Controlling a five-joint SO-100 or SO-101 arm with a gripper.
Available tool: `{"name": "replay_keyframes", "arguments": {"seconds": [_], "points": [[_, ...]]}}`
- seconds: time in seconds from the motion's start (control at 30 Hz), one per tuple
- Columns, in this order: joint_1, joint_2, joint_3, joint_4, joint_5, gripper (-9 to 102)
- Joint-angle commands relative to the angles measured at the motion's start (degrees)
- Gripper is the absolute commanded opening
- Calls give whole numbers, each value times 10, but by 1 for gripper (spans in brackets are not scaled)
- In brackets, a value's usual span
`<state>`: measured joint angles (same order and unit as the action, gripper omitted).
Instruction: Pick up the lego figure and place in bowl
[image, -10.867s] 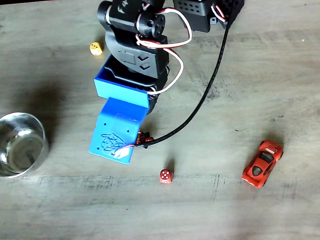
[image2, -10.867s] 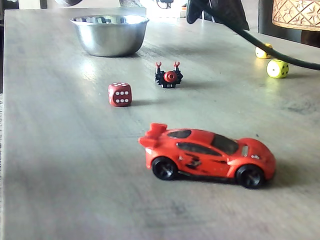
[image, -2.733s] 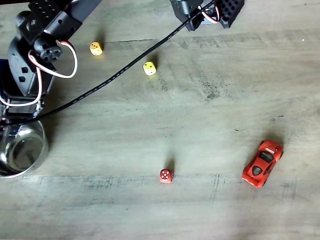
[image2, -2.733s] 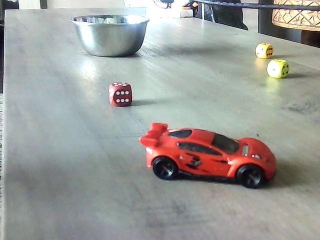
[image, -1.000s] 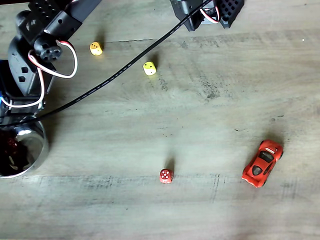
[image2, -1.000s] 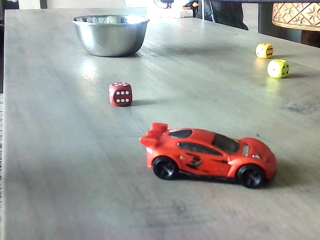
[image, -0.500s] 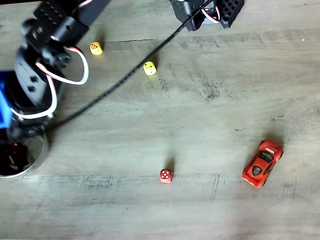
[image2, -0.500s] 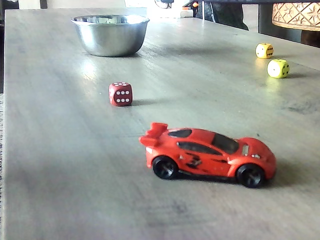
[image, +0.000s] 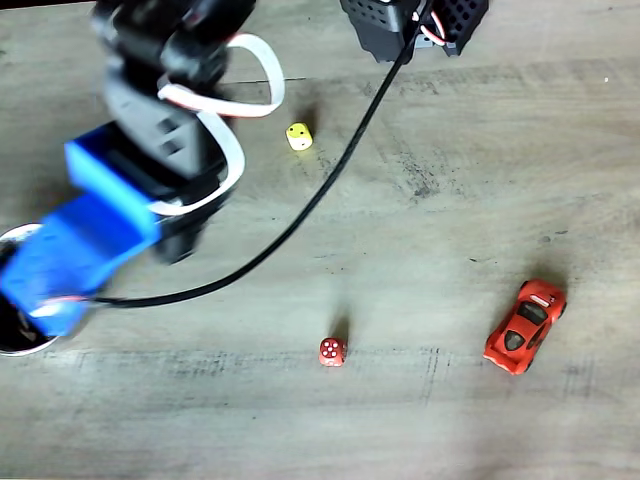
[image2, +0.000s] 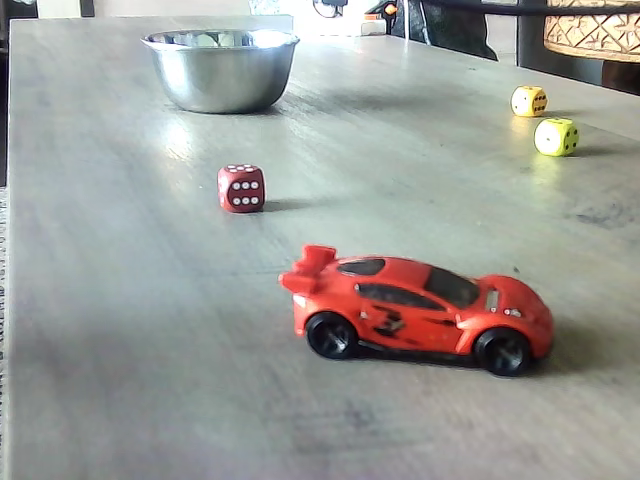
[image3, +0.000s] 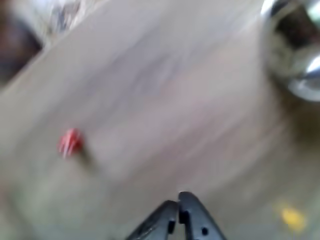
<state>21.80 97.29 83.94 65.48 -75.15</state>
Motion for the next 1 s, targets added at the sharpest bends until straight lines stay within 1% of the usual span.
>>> {"name": "replay_keyframes", "arguments": {"seconds": [0.0,0.17,0.47,0.7,0.87,0.97], "points": [[-46,63,-47,73,4,0],[-113,111,-47,154,4,0],[-221,178,-47,223,4,0],[-286,229,-33,257,-5,0],[-307,298,59,250,-8,0],[-308,345,121,250,-37,0]]}}
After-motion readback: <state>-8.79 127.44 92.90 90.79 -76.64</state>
